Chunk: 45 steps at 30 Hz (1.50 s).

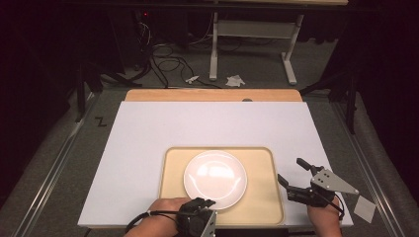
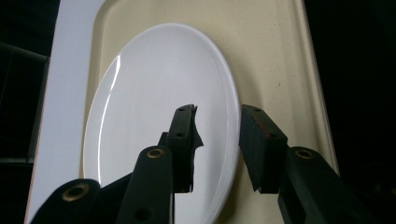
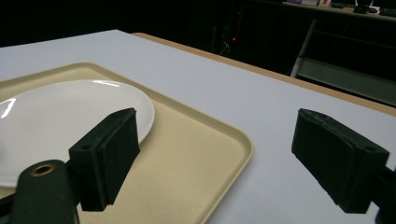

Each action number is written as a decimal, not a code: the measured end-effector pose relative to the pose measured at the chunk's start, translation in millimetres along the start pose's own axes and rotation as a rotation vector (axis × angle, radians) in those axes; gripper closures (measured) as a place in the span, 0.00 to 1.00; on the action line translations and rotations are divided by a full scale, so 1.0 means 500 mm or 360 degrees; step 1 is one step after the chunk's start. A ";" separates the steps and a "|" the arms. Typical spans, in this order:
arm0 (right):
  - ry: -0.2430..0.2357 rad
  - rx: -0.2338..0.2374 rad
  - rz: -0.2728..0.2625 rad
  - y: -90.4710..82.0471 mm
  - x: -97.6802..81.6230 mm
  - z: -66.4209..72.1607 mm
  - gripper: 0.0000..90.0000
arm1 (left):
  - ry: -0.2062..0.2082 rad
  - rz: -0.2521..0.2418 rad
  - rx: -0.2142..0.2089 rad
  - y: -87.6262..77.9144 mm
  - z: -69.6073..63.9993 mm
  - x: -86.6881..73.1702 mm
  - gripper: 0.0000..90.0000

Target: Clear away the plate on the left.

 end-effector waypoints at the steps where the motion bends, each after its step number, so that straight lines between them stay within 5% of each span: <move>1: 0.0001 0.0000 0.0000 0.000 0.000 0.000 0.18 | -0.0004 0.0004 0.0000 -0.002 0.003 -0.002 0.71; 9: 0.0004 -0.0003 0.0003 0.000 0.000 0.000 0.17 | -0.0090 -0.0021 0.0066 -0.018 0.033 -0.016 0.61; 15: -0.0001 -0.0001 -0.0002 0.000 0.000 -0.001 0.17 | -0.0243 -0.0005 0.0138 -0.030 0.072 -0.055 0.53; 21: 0.0001 -0.0002 0.0002 0.000 0.000 0.000 0.17 | -0.0557 -0.0061 0.0213 -0.054 0.127 -0.117 0.51; 26: 0.0003 -0.0005 0.0004 0.000 0.000 -0.001 0.17 | -0.0784 -0.0032 0.0294 -0.074 0.167 -0.177 0.50; 32: 0.0007 -0.0001 0.0005 0.000 0.000 0.000 0.17 | -0.1008 -0.0016 0.0388 -0.094 0.197 -0.244 0.45; 39: 0.0022 -0.0001 0.0001 -0.001 -0.001 0.000 0.17 | -0.1402 -0.0098 0.0479 -0.131 0.235 -0.321 0.31; 45: 0.0015 -0.0003 -0.0003 -0.001 0.000 -0.001 0.17 | -0.1627 -0.0188 0.0581 -0.171 0.257 -0.368 0.17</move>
Point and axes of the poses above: each handheld gripper's, and its own axes: y roughly forward along the jaws, x roughly out of its top, z roughly to its left, the point moved 9 cm from there along y, roughly forward along the jaws, and after that the axes turned 4 degrees about x, right-handed, at the moved point
